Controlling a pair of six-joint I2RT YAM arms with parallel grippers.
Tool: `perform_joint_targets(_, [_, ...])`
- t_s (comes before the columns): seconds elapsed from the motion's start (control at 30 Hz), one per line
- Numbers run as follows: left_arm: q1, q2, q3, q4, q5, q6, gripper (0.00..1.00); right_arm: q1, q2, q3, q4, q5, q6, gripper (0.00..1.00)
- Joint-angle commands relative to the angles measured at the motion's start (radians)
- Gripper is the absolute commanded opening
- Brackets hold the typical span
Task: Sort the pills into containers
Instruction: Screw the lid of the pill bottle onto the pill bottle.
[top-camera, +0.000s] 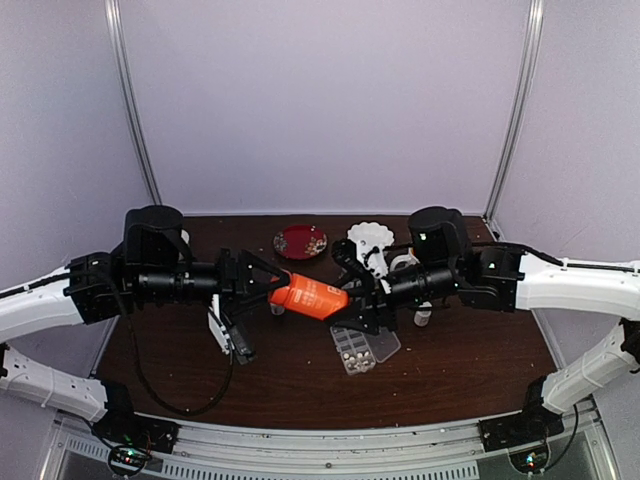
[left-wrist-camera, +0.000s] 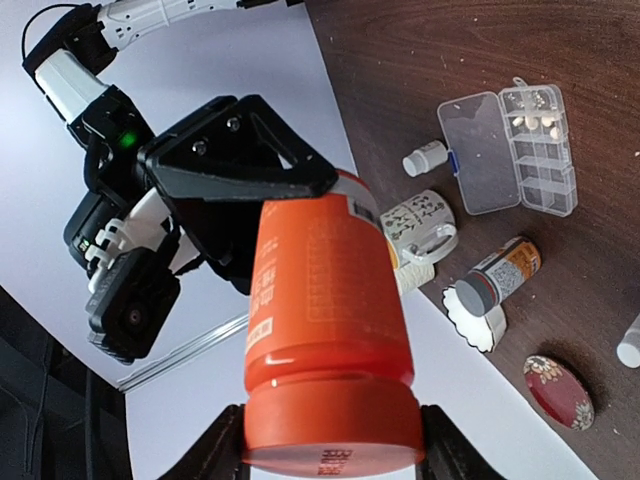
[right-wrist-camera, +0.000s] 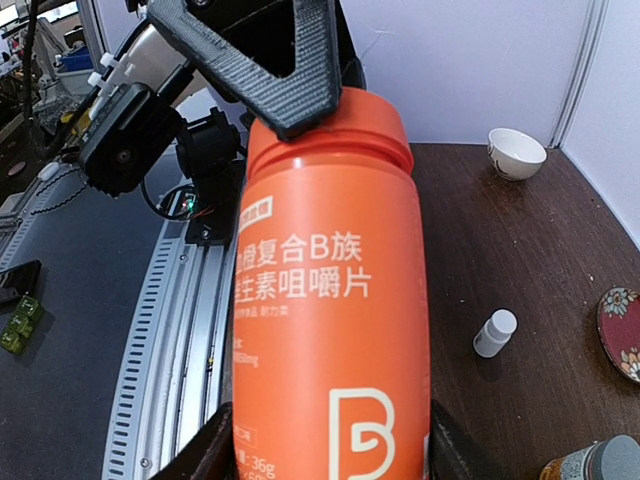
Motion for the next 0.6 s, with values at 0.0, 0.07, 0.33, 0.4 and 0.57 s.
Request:
perform_joint_targets(0.0, [0.008,0.023,-0.047,0.029,-0.123,-0.009,0.57,0.016,-0.017,0.102,0.176,-0.087,-0.017,0.0])
perform_joint_targets(0.07, [0.009,0.012,-0.065,0.079,-0.121,-0.085,0.87,0.015,-0.018,0.108,0.149,-0.076,-0.031,0.0])
perform_joint_targets(0.33, [0.027,-0.164,-0.176,0.184,-0.033,-0.381,0.97,0.008,-0.052,0.088,0.108,-0.042,-0.064,0.0])
perform_joint_targets(0.4, [0.027,-0.188,-0.182,0.184,-0.029,-0.479,0.97,0.008,-0.056,0.089,0.108,-0.032,-0.072,0.0])
perform_joint_targets(0.57, [0.028,-0.234,-0.228,0.273,-0.012,-0.732,0.97,0.007,-0.064,0.085,0.069,-0.004,-0.096,0.0])
